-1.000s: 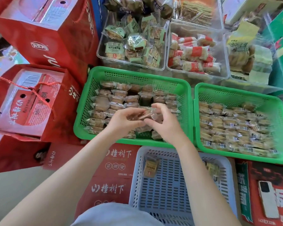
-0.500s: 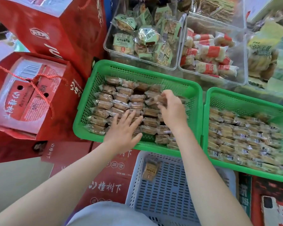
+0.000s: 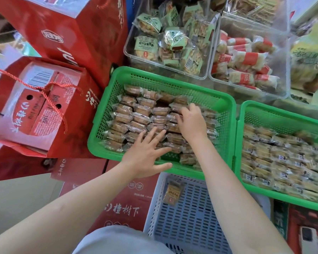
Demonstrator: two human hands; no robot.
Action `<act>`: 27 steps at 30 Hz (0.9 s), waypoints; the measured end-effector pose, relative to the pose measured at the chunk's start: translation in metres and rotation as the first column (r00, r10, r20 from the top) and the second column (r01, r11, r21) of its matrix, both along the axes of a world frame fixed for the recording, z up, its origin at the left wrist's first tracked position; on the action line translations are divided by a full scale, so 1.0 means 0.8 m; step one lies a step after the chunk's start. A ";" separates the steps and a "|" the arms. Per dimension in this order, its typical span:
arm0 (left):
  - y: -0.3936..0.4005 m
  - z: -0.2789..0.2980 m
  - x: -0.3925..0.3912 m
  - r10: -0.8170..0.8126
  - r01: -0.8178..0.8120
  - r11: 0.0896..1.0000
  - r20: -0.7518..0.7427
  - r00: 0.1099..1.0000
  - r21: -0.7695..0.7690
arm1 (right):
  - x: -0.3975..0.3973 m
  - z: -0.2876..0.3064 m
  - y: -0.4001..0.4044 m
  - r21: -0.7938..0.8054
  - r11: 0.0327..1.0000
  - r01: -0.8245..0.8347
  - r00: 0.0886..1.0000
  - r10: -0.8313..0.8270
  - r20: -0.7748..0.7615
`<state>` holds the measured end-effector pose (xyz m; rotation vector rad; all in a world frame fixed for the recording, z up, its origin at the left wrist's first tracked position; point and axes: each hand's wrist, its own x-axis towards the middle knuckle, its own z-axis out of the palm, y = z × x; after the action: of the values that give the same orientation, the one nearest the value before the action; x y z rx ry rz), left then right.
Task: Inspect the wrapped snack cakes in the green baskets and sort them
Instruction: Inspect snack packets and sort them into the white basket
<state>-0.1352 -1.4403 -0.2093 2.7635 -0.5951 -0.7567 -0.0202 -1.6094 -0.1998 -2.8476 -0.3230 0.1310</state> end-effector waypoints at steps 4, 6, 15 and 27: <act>0.000 -0.002 0.001 0.013 -0.013 1.000 -0.007 1.000 -0.005 | 0.029 0.006 0.013 -0.118 0.993 -0.008 1.000 0.010 0.012; 0.000 -0.002 0.001 0.015 -0.016 1.000 -0.010 1.000 -0.007 | 0.039 0.006 0.019 -0.223 0.975 -0.004 0.996 -0.015 -0.083; -0.001 0.000 0.001 0.011 -0.011 1.000 -0.001 1.000 0.009 | 0.062 0.008 0.026 -0.438 0.888 -0.137 0.980 0.057 -0.190; -0.001 0.002 0.001 0.015 -0.015 1.000 -0.004 1.000 0.007 | 0.057 0.011 0.001 -0.188 0.977 -0.100 0.944 0.034 -0.327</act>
<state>-0.1346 -1.4408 -0.2076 2.7690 -0.5716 -0.7629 0.0257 -1.6087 -0.1908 -2.9444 -0.3543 0.6725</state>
